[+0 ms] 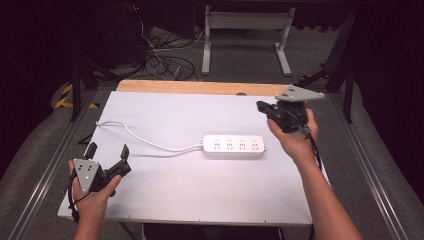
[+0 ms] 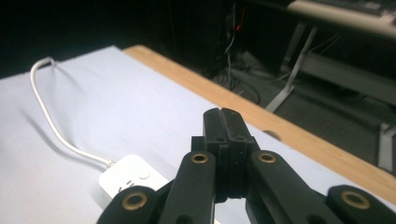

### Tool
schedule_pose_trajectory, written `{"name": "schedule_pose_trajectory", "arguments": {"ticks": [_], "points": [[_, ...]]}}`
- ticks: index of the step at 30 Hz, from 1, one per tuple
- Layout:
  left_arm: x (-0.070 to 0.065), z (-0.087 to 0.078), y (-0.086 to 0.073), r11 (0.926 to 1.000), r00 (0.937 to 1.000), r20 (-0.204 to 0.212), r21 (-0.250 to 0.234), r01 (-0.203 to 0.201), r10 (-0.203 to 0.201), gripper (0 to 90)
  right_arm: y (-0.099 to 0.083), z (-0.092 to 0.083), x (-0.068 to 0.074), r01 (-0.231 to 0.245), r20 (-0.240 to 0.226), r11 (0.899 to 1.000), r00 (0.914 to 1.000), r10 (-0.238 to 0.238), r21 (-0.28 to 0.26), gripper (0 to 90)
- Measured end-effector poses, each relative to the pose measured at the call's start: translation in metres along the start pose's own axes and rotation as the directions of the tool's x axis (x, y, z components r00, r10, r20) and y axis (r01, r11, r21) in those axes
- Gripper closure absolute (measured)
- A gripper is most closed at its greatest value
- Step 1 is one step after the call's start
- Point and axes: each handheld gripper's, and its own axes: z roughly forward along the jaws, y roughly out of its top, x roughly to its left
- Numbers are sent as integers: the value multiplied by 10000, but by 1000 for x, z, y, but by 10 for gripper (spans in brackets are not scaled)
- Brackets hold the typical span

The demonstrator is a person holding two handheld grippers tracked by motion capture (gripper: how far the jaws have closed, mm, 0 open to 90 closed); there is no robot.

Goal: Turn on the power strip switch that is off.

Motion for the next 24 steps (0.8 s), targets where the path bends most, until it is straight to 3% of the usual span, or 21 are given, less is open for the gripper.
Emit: {"name": "schedule_pose_trajectory", "arguments": {"ticks": [4, 5, 8, 9, 15, 16, 17, 18, 21, 22, 24], "points": [[0, 0, 0, 10000, 10000, 21, -10, 14, -14, 79, 8, 27, 9, 8, -202, 9974, 9998, 7, 726, 900], [0, -1, 0, 10000, 10000, 35, -21, 24, -24, 79, 11, 49, 17, 115, -338, 9919, 9994, -73, 1262, 900], [1, -1, 0, 10000, 10000, 33, -73, -57, 58, 79, 12, 64, 23, 237, -405, 9860, 9990, -173, 1652, 900], [1, -2, 0, 9999, 9999, 136, -128, -90, 92, 79, 9, 80, 30, 312, -533, 9780, 9984, -206, 2064, 900], [-2, -2, 0, 9994, 9993, 253, -210, -286, 291, 79, -1, 107, 41, 349, -697, 9603, 9974, -162, 2768, 900], [-2, -2, 0, 9990, 9990, 254, -234, -372, 378, 79, -5, 114, 44, 321, -812, 9515, 9967, -75, 3059, 900], [-3, -2, 0, 9989, 9988, 261, -248, -397, 404, 79, -5, 114, 44, 321, -812, 9515, 9967, -75, 3059, 900], [-3, -2, 0, 9988, 9987, 267, -249, -420, 427, 79, -10, 121, 47, 317, -840, 9427, 9965, -39, 3321, 900], [-3, -2, 0, 9988, 9987, 267, -253, -417, 424, 79, -17, 132, 52, 370, -883, 9290, 9961, -47, 3682, 900], [-3, -2, 0, 9988, 9988, 263, -248, -415, 421, 79, -17, 132, 52, 370, -883, 9290, 9961, -47, 3682, 900], [-3, -1, 0, 9989, 9988, 264, -236, -410, 416, 79, -28, 145, 59, 572, -961, 9069, 9952, -185, 4175, 900]]}}
